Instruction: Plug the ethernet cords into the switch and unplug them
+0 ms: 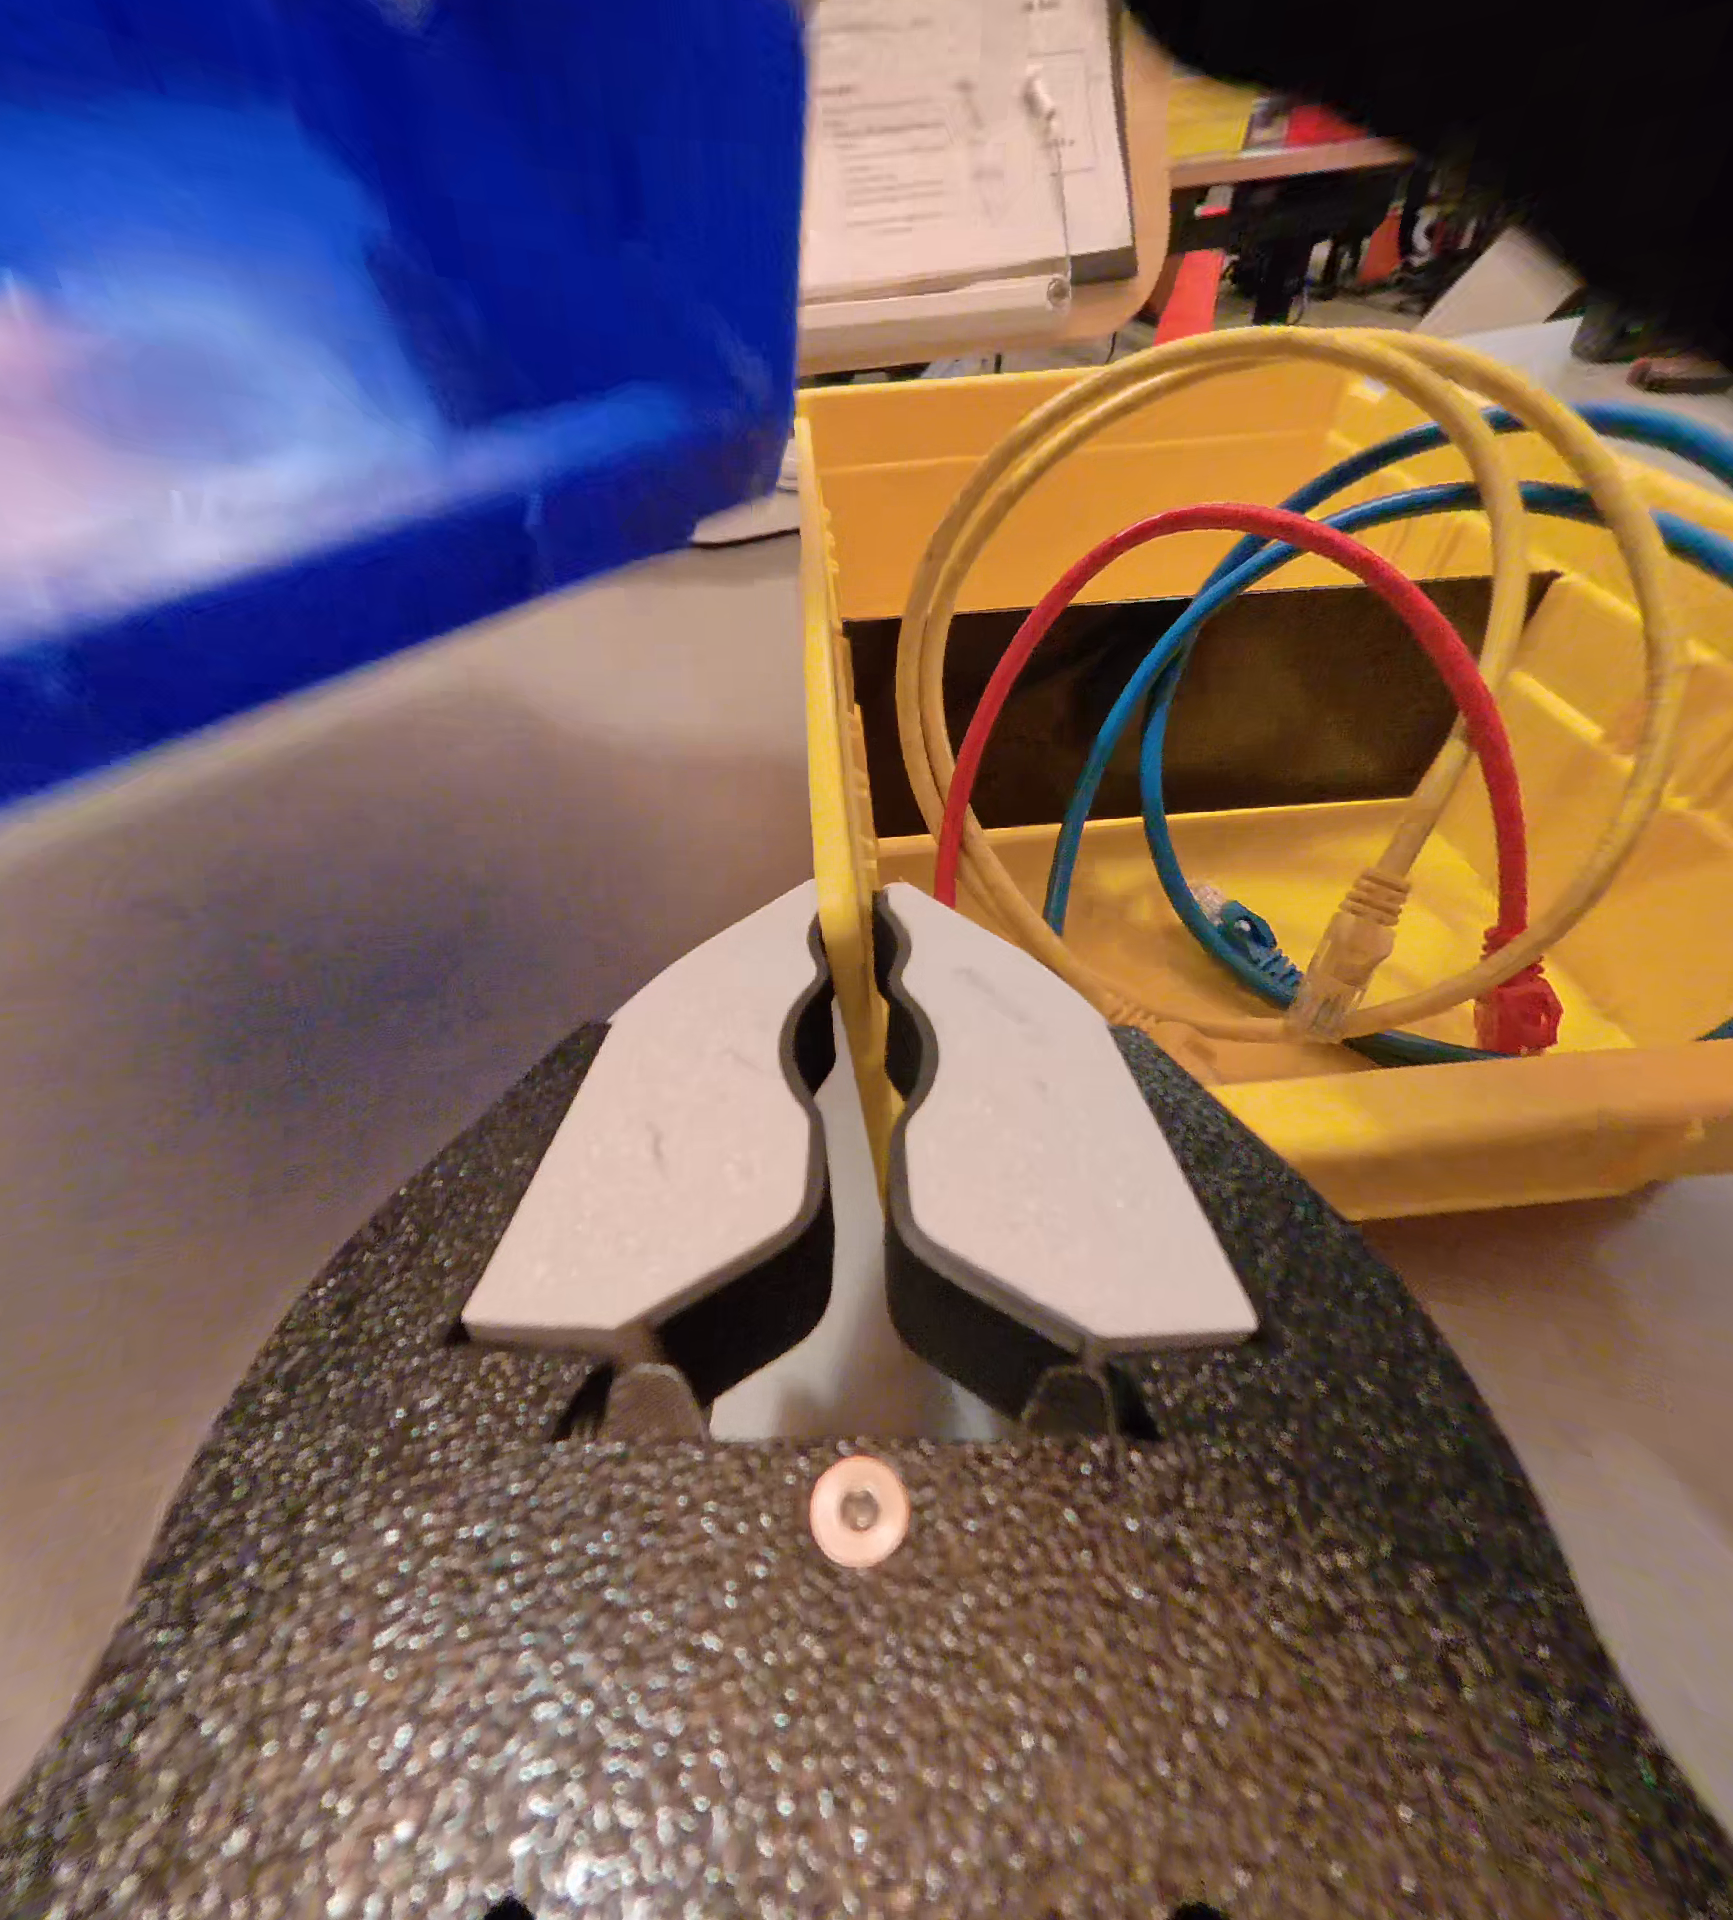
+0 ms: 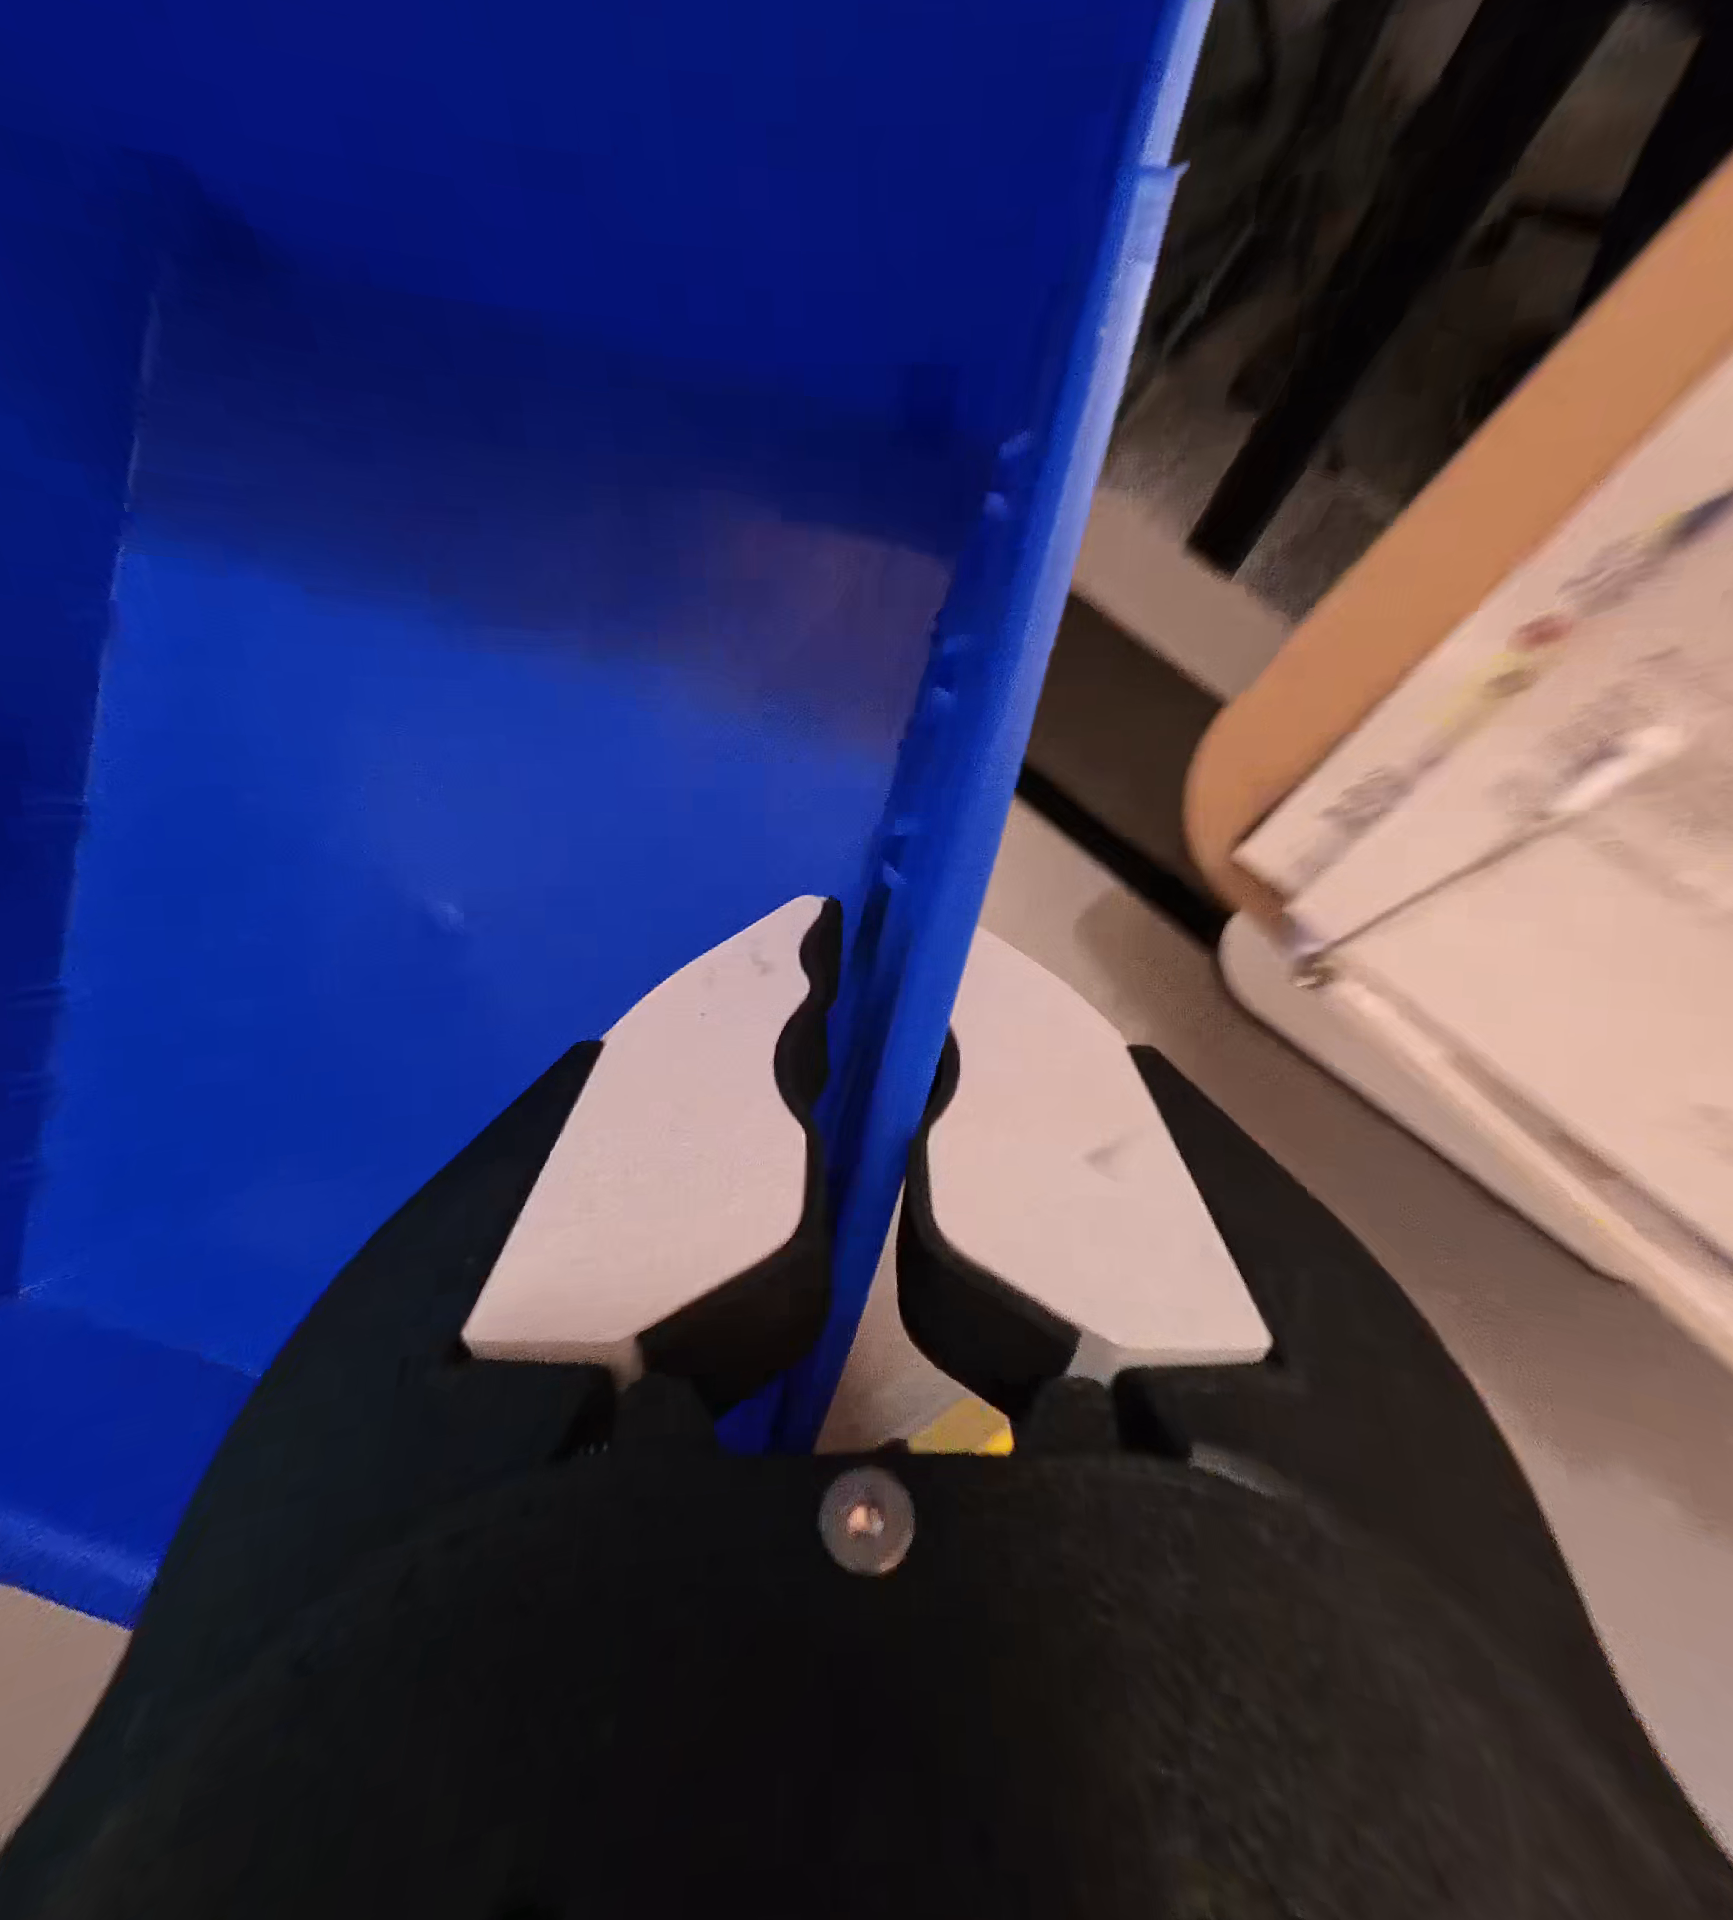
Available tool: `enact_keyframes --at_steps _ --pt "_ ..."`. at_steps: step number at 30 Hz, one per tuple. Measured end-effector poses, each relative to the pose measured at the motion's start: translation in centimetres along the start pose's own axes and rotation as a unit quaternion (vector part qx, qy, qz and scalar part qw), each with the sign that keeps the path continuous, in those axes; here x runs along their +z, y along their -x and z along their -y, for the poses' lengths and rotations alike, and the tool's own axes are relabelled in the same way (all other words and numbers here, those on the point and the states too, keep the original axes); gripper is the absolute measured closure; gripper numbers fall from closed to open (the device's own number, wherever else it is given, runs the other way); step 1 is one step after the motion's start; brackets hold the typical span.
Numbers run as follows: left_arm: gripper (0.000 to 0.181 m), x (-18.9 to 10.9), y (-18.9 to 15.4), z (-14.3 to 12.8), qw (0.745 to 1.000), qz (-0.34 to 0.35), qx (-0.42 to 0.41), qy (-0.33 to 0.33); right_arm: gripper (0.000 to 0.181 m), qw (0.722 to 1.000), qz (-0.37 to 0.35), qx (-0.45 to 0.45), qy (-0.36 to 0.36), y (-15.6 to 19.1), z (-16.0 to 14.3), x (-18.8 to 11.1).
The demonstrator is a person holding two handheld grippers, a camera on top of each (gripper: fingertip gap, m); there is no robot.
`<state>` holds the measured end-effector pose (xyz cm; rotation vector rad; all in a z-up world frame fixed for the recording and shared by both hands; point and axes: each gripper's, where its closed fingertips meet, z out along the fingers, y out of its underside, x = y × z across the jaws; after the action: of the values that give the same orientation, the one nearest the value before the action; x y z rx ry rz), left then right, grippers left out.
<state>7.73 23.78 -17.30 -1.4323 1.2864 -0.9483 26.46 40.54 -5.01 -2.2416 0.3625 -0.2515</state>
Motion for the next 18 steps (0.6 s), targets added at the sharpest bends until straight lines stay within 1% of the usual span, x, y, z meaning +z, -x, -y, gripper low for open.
enact_keyframes --at_steps 2,4,6,7,8,10,14,16,18 --pt "0.177 0.0 0.4 0.0 1.0 0.005 0.012 0.0 0.171 0.999 0.003 0.013 -0.044 -2.9 2.0 -4.2" --pt "0.177 -0.2 1.0 -0.1 1.0 0.009 0.019 -0.001 0.171 0.996 -0.017 0.025 -0.082 -6.9 2.4 -8.8" --pt "0.177 -0.3 1.7 -0.1 1.0 0.013 0.01 -0.001 0.171 0.991 -0.054 0.037 -0.113 -11.3 1.0 -13.4" --pt "0.177 -0.4 2.2 -0.2 1.0 0.016 0.008 0.0 0.171 0.989 -0.075 0.039 -0.119 -13.6 -0.5 -15.4" --pt "0.176 -0.5 2.8 -0.2 1.0 0.021 0.008 0.0 0.171 0.988 -0.094 0.042 -0.116 -15.8 -2.5 -17.2" --pt "0.175 -0.8 4.3 -0.4 0.999 0.038 0.009 0.001 0.171 0.987 -0.122 0.056 -0.088 -20.4 -7.7 -20.2" --pt "0.172 -1.4 8.0 -0.7 0.997 0.071 0.005 0.003 0.171 0.98 -0.166 0.105 0.013 -28.7 -20.7 -24.5" --pt "0.172 -1.8 10.2 -0.9 0.996 0.094 -0.001 0.005 0.171 0.971 -0.188 0.136 0.055 -31.8 -26.9 -26.4" --pt "0.173 -2.1 12.7 -1.1 0.993 0.12 -0.014 0.006 0.171 0.963 -0.189 0.174 0.084 -33.9 -32.4 -27.6"
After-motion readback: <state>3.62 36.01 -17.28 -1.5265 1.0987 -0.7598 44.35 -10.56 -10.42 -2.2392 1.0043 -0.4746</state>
